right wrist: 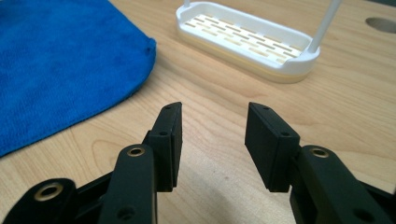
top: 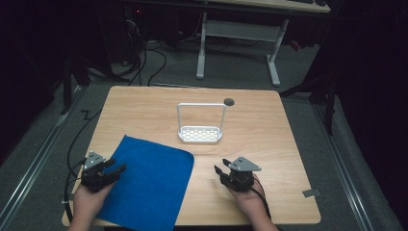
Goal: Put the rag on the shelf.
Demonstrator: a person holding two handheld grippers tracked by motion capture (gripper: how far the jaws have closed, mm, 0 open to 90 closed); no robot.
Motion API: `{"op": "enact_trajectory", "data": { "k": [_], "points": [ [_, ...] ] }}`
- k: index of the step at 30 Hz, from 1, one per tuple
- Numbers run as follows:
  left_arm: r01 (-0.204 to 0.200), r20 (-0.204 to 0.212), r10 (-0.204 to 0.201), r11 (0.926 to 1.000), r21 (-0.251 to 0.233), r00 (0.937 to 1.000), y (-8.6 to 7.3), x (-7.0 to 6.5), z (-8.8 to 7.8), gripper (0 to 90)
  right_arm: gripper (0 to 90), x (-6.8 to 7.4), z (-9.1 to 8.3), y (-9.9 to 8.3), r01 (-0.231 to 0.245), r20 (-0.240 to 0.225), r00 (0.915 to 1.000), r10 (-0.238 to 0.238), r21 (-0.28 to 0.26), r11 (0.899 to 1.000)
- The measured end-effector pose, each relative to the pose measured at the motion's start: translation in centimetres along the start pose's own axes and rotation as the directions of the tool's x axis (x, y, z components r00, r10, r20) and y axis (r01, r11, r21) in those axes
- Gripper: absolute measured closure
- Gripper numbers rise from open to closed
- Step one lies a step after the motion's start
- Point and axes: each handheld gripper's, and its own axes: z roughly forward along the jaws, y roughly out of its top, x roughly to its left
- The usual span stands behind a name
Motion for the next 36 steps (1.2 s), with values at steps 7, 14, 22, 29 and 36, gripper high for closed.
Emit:
{"op": "enact_trajectory", "data": {
  "k": [7, 14, 22, 29, 36],
  "points": [
    [-0.007, -0.016, 0.007, 0.9999, 0.013, 0.9999, 0.1, -0.1, 0.1, 47.9, 53.6, 0.1, 0.2, 0.1, -0.012, -0.013, 0.9998, 0.012, 0.008, 1.0],
    [-0.007, -0.011, 0.007, 0.9998, -0.017, 0.9999, 0.2, -0.1, -0.8, 47.6, 55.2, 1.1, 0.6, 0.6, 0.017, -0.043, 0.9989, -0.016, 0.008, 1.0],
    [0.014, 0.013, -0.014, 0.9999, -0.005, 0.9998, -0.7, 0.2, -2.2, 61.1, 61.8, 3.2, 1.8, 1.4, 0.041, -0.128, 0.9911, -0.039, 0.016, 0.999],
    [-0.028, -0.032, 0.031, 0.995, 0.096, 0.999, -2.5, 0.3, -3.2, 82.6, 80.8, 7.3, 4.7, 2.3, 0.138, -0.29, 0.9507, -0.11, 0.078, 0.987],
    [-0.088, -0.047, 0.097, 0.9827, 0.163, 0.9942, -3.2, -0.5, -2.8, 89.3, 89.6, 9.9, 5.9, 2.2, 0.242, -0.349, 0.9194, -0.181, 0.139, 0.96]
  ]
}}
